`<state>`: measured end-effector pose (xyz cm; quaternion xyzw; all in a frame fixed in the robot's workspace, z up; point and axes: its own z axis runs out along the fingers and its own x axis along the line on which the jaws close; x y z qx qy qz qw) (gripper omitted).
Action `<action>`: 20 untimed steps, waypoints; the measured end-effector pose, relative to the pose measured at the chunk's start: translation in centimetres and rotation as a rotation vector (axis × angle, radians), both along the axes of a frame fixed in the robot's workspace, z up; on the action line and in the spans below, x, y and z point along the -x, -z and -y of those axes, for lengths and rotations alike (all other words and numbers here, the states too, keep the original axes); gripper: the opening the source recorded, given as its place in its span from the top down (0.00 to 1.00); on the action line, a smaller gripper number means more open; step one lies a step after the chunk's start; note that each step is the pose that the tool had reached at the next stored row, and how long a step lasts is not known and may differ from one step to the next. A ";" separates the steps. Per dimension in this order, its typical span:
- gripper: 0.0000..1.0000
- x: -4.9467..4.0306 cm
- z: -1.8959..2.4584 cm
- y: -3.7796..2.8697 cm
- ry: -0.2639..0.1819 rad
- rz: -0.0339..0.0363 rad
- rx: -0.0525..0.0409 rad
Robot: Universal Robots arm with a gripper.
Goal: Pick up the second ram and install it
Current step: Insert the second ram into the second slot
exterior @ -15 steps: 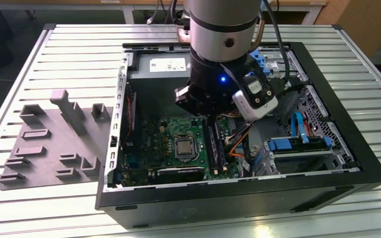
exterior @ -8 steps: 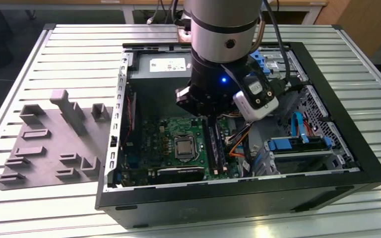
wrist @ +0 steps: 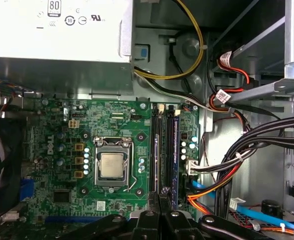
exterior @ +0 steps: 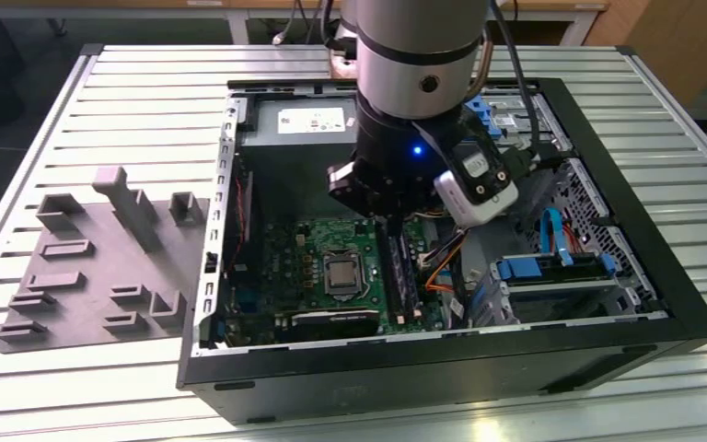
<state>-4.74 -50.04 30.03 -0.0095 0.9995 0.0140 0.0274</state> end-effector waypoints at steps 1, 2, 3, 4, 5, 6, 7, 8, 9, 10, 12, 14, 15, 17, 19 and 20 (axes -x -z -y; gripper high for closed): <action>0.89 -0.02 0.00 0.03 0.000 0.0000 0.0000; 0.89 -0.04 0.00 0.06 0.000 0.0000 0.0000; 0.89 -0.07 0.00 0.10 0.001 0.0000 0.0000; 0.89 -0.10 0.00 0.13 0.001 0.0000 0.0000; 0.89 -0.12 0.00 0.16 0.001 0.0000 0.0001; 0.89 -0.14 0.00 0.20 0.001 0.0000 0.0000; 0.89 -0.16 0.00 0.23 0.002 0.0000 0.0000; 0.89 -0.18 0.00 0.26 0.002 0.0000 0.0000; 0.89 -0.20 0.00 0.29 0.002 0.0000 0.0000; 0.89 -0.21 0.00 0.32 0.002 0.0000 0.0000; 0.89 -0.25 0.00 0.37 0.003 0.0000 0.0001; 0.89 -0.28 0.00 0.43 0.003 0.0000 0.0000; 0.89 -0.29 0.00 0.46 0.004 0.0000 0.0000; 0.89 -0.33 0.00 0.52 0.004 0.0000 0.0000; 0.89 -0.35 0.00 0.58 0.005 0.0000 0.0000; 0.89 -0.37 0.00 0.60 0.005 0.0000 0.0000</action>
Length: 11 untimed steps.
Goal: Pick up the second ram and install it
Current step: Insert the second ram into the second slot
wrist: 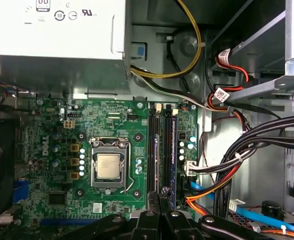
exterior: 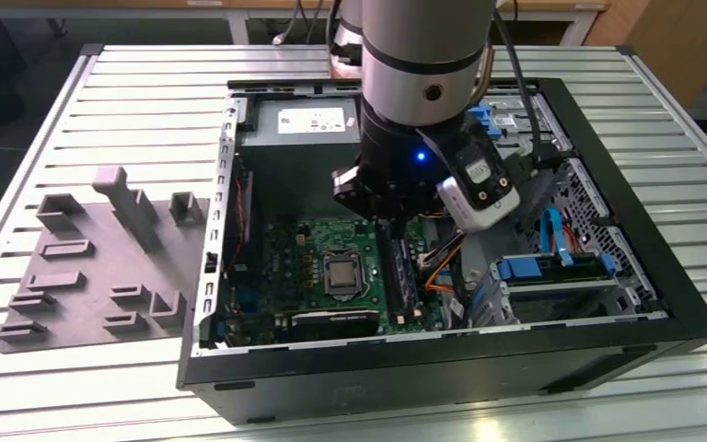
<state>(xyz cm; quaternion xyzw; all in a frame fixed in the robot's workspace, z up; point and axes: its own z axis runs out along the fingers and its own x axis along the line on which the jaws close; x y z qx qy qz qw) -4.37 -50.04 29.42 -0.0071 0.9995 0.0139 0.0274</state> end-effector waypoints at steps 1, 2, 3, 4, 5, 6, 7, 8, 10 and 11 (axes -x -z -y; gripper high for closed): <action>0.89 -0.01 0.00 0.03 0.000 0.0000 0.0000; 0.89 -0.02 0.00 0.06 0.001 0.0000 0.0000; 0.89 -0.03 0.00 0.08 0.001 0.0000 0.0001; 0.89 -0.04 0.00 0.10 0.001 0.0000 0.0001; 0.89 -0.05 0.00 0.13 0.001 0.0000 0.0000; 0.89 -0.07 0.00 0.17 0.002 0.0000 -0.0001; 0.89 -0.09 0.00 0.20 0.002 0.0000 -0.0001; 0.89 -0.11 0.00 0.24 0.003 0.0000 -0.0001; 0.89 -0.14 0.00 0.31 0.004 0.0000 0.0000; 0.89 -0.16 0.00 0.36 0.005 0.0000 -0.0001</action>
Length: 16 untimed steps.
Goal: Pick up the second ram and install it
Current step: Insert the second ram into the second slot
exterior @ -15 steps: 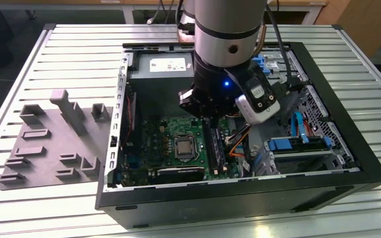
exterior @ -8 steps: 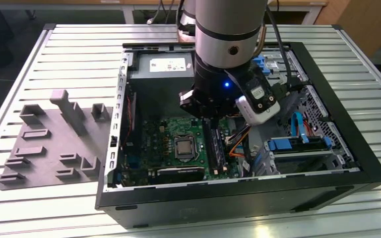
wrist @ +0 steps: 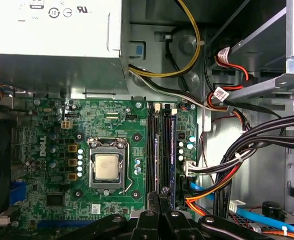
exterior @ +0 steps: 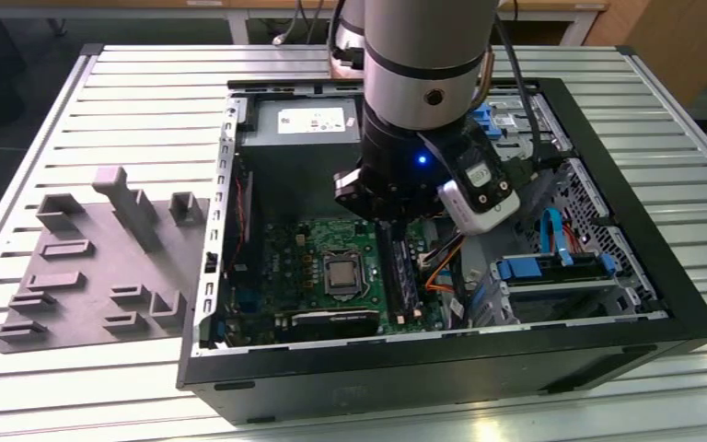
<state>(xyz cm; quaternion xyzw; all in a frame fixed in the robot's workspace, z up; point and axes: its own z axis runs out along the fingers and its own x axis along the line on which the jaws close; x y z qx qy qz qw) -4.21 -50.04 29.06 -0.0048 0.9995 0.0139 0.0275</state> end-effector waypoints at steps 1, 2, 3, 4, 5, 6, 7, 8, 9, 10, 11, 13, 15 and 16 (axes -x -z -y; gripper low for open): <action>0.89 -0.01 0.00 0.05 0.001 0.0000 0.0000; 0.89 -0.02 0.00 0.09 0.001 0.0000 0.0001; 0.89 -0.03 -0.01 0.13 0.002 0.0000 0.0001; 0.89 -0.03 -0.02 0.16 0.003 0.0000 0.0002; 0.89 -0.04 -0.03 0.20 0.003 -0.0001 0.0002; 0.89 -0.04 -0.04 0.24 0.004 0.0000 0.0001; 0.89 -0.05 -0.05 0.28 0.005 0.0000 0.0000; 0.89 -0.05 -0.06 0.32 0.005 0.0000 0.0000; 0.89 -0.05 -0.07 0.37 0.006 0.0000 0.0001; 0.89 -0.05 -0.08 0.42 0.007 0.0000 0.0000; 0.89 -0.05 -0.09 0.48 0.009 0.0000 0.0000; 0.89 -0.05 -0.12 0.59 0.012 0.0000 0.0001; 0.89 -0.05 -0.13 0.67 0.015 0.0000 0.0001; 0.89 -0.05 -0.14 0.72 0.016 0.0000 0.0001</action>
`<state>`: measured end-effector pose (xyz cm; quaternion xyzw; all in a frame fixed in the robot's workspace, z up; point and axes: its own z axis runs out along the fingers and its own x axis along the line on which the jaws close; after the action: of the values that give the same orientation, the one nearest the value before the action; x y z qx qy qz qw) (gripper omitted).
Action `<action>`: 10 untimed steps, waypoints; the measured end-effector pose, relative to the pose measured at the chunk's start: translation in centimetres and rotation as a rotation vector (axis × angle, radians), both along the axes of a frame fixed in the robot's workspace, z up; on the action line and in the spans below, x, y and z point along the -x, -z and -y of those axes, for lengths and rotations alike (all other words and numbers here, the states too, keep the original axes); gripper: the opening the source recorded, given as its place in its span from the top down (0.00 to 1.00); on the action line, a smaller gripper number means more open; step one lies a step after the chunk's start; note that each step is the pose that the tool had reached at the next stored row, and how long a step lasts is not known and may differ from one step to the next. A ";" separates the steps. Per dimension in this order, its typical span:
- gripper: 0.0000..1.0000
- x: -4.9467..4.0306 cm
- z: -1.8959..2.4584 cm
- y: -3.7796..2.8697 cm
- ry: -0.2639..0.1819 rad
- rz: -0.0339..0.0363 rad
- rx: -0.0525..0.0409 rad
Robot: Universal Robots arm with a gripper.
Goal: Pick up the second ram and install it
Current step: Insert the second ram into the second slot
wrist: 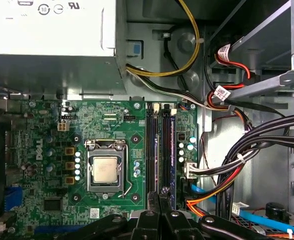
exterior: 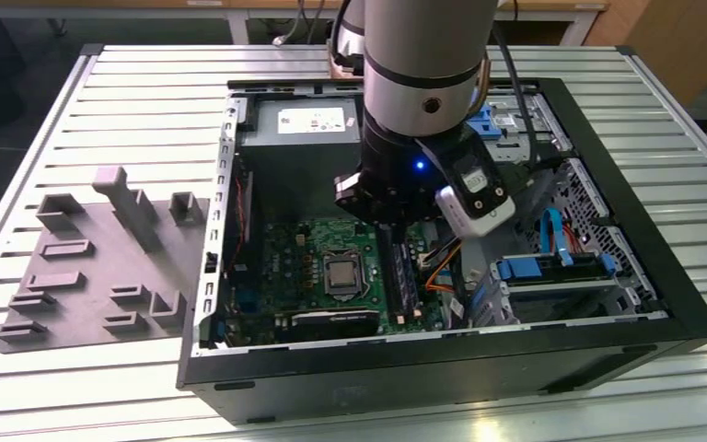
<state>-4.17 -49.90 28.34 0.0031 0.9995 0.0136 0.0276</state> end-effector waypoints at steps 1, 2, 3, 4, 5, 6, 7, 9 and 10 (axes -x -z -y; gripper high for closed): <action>0.89 0.00 -0.01 0.05 0.001 0.0000 0.0000; 0.89 0.00 -0.02 0.08 0.003 -0.0001 0.0001; 0.89 0.00 -0.03 0.11 0.004 0.0000 0.0001; 0.89 0.00 -0.04 0.14 0.004 0.0000 0.0001; 0.89 0.00 -0.06 0.17 0.005 0.0000 0.0000; 0.89 0.00 -0.09 0.22 0.006 0.0000 -0.0001; 0.89 0.00 -0.13 0.26 0.007 0.0000 -0.0001; 0.89 0.00 -0.20 0.34 0.008 0.0000 -0.0001; 0.89 0.00 -0.21 0.37 0.009 0.0000 -0.0001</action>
<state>-4.17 -49.69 27.97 0.0076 0.9995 0.0135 0.0276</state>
